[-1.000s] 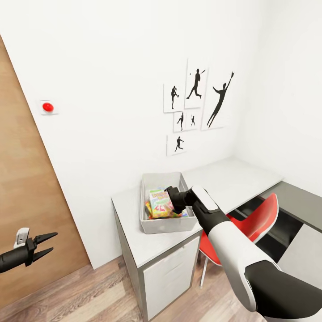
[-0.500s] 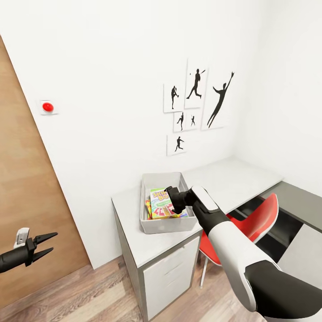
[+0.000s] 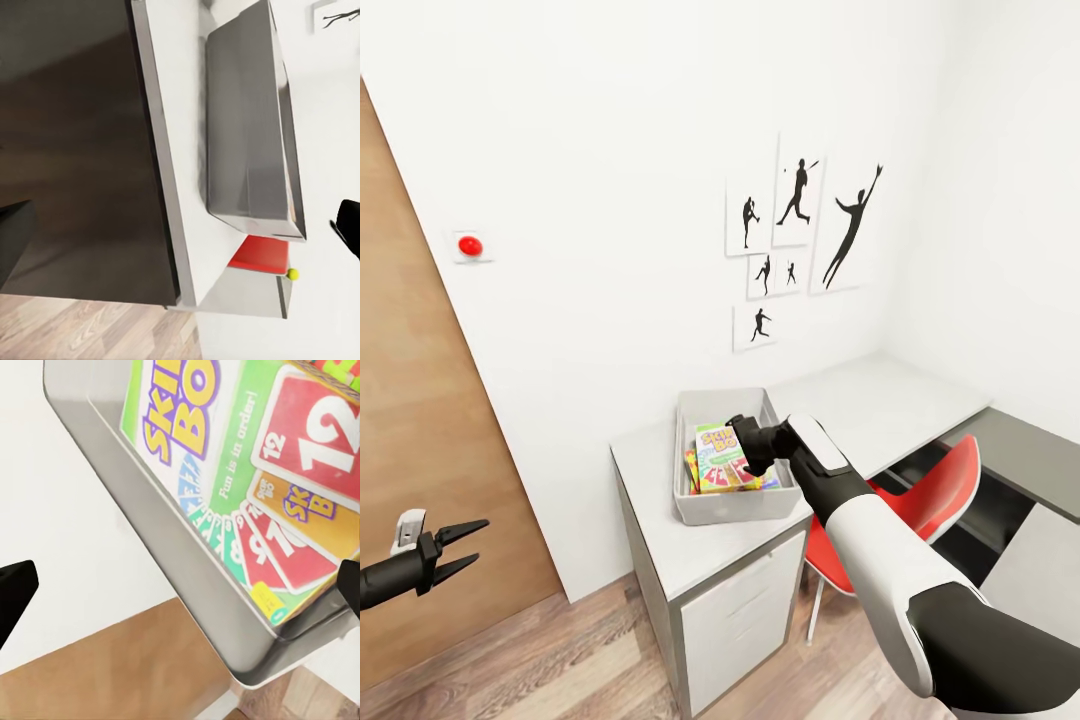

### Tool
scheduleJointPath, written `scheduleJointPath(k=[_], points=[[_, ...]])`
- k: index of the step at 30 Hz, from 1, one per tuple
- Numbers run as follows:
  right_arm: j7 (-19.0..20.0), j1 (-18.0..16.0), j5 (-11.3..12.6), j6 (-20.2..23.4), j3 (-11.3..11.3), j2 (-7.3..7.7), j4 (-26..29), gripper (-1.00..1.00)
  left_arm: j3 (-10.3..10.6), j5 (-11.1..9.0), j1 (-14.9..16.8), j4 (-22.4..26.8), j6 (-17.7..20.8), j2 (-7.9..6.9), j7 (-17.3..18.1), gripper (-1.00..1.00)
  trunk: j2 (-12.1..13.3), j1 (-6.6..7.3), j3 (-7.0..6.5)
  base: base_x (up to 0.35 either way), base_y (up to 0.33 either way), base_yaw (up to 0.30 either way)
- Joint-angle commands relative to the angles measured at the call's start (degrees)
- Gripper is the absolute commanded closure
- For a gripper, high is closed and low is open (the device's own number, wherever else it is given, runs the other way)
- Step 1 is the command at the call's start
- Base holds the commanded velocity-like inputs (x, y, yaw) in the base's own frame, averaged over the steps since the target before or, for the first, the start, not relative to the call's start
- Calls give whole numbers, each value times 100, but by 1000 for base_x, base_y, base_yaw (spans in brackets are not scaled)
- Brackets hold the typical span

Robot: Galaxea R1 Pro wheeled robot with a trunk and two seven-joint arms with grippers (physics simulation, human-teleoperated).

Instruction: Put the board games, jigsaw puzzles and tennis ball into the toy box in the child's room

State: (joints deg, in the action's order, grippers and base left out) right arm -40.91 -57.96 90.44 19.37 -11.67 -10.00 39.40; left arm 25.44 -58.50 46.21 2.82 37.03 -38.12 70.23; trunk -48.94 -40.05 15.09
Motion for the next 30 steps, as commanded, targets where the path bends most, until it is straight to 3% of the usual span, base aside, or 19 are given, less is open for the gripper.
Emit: scheduleJointPath(k=[1,18,30], points=[[-31,-5,8,22,-5,0,7,-100,52,-47,4,0,51,-3,17,-100,35,21,-10,0,0,0],[12,-12,-6,565,-21,0,41,-100,57,-47,3,5,50,5,17,-100,717,395,-315,0,0,0],[42,3,-68,883,-315,0,1379,-100,68,-45,3,16,42,14,17,-100,1199,658,-531,0,0,0]])
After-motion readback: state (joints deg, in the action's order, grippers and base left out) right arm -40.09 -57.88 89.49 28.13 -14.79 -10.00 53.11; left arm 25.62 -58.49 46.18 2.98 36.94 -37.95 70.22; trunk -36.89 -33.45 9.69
